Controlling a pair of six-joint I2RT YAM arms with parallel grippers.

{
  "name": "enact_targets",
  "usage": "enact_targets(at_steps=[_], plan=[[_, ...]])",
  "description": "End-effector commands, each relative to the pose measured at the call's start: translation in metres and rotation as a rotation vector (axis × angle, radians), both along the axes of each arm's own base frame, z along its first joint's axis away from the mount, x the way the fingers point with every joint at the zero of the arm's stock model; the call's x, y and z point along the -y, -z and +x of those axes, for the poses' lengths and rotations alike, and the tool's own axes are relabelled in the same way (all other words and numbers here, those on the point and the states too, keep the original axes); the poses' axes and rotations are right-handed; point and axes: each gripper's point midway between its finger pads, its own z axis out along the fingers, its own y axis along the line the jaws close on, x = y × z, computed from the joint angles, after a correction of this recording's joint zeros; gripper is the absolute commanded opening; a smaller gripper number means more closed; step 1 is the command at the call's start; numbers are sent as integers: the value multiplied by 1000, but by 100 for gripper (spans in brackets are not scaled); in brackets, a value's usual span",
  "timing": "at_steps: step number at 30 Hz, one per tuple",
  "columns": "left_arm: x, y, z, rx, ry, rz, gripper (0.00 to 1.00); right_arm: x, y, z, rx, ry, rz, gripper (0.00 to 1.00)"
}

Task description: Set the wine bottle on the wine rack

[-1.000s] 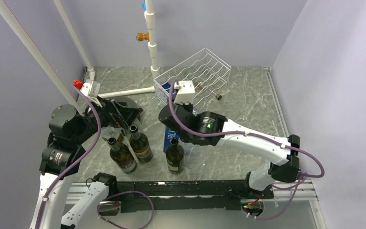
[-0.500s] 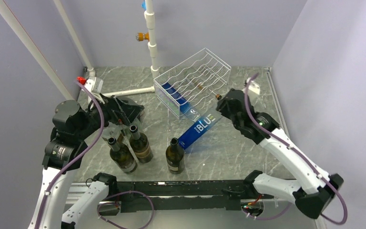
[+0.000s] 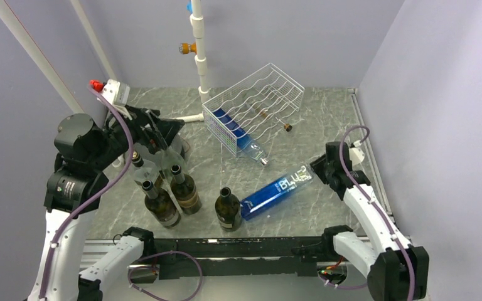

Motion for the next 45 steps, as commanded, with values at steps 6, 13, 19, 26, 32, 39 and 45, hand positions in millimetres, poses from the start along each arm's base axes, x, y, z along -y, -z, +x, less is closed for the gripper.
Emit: enact_targets(at_steps=[6,13,19,26,32,39,45], plan=[[-10,-42,46,152,-97,108,99,32,41,6,-27,79,97,0],[-1,-38,75,158,-91,89,99,72,57,18,-52,205,59,0],[-3,-13,76,139,-91,138,99,78,62,26,-88,130,-5,5],[-5,3,57,207,-89,124,99,76,74,20,-184,19,-62,35],[-12,7,53,232,-137,126,99,81,54,18,-204,-85,-163,68],[-12,13,57,215,-142,128,99,71,3,24,-251,-178,-330,90],[-15,13,56,226,-161,124,99,2,2,-7,-508,-295,-391,100]])
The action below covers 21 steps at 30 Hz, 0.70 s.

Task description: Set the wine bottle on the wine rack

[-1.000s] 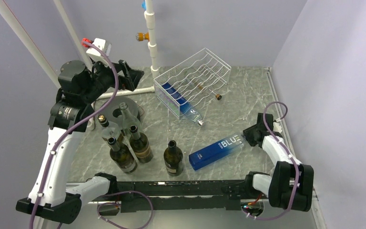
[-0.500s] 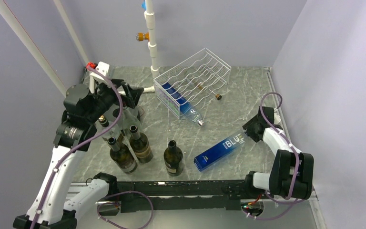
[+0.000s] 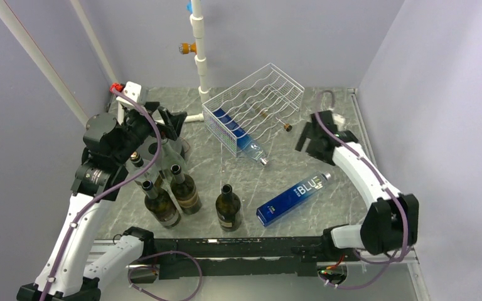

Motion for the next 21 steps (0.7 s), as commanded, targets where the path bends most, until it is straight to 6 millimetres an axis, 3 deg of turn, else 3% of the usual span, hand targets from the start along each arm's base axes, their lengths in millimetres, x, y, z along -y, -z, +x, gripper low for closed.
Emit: enact_targets(at_steps=[1,4,6,10,11,14,21], plan=[[-3,-17,-1,70,-20,-11,99,-20,11,-52,-296,26,-153,100],[-1,-20,-4,72,-9,-13,99,-34,15,-82,-424,41,-212,100],[-1,-18,-3,71,-15,-13,99,-38,10,-96,-416,74,-214,100],[-3,-19,-2,66,-26,-15,99,-59,13,-110,-361,112,-41,100],[-2,-17,-1,64,-23,-16,99,-72,17,-113,-366,110,41,100],[-2,-14,2,49,-28,-13,99,-89,31,-117,-362,167,171,100],[-4,-10,7,36,-50,-7,99,-90,49,-101,-283,306,221,100]])
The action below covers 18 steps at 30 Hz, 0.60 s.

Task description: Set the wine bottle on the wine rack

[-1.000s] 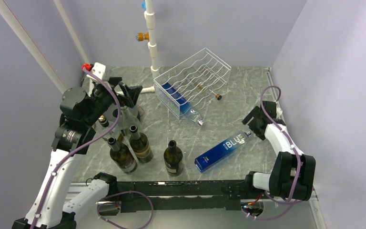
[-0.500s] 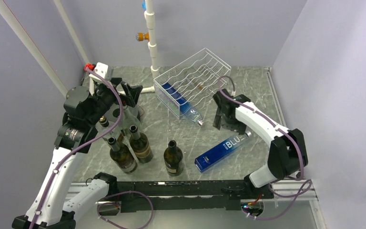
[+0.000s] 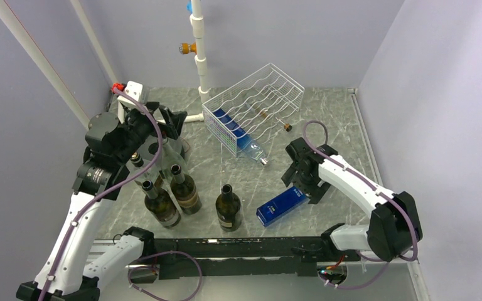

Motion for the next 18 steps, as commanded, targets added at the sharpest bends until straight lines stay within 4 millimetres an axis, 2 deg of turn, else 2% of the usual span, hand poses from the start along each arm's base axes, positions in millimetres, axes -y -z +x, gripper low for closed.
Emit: enact_targets(at_steps=[1,3,6,12,14,18], plan=[[-2,-13,3,43,-20,-5,99,-13,3,28,98,139,65,100],[-2,-11,5,43,-20,-3,99,-17,6,33,95,152,82,100],[-4,-9,8,29,-36,2,99,-17,16,28,55,214,80,97],[-1,-6,10,16,-23,0,99,-5,25,22,78,361,105,87],[1,-7,9,20,-15,-2,99,-2,29,24,99,427,149,79],[1,-6,10,12,-16,-3,99,1,32,44,168,498,241,50]])
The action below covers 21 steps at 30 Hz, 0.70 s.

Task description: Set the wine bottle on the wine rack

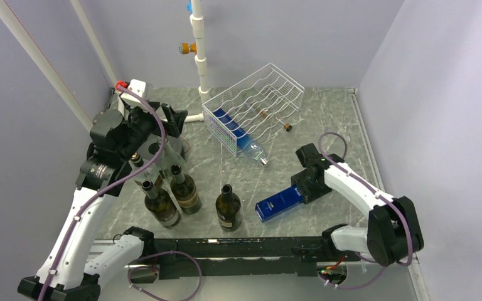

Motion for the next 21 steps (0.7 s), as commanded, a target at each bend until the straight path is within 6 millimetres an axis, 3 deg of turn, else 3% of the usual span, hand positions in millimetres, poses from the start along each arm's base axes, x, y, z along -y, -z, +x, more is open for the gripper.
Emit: enact_targets(at_steps=[1,4,14,21], plan=[[3,-15,-1,45,13,-13,99,0,-7,37,140,146,94,40],[0,-11,3,44,-6,-7,99,15,-11,43,103,190,92,0],[6,-5,8,22,18,1,99,75,-25,43,42,358,51,0],[7,-1,12,8,18,4,99,98,-45,68,208,501,67,0]])
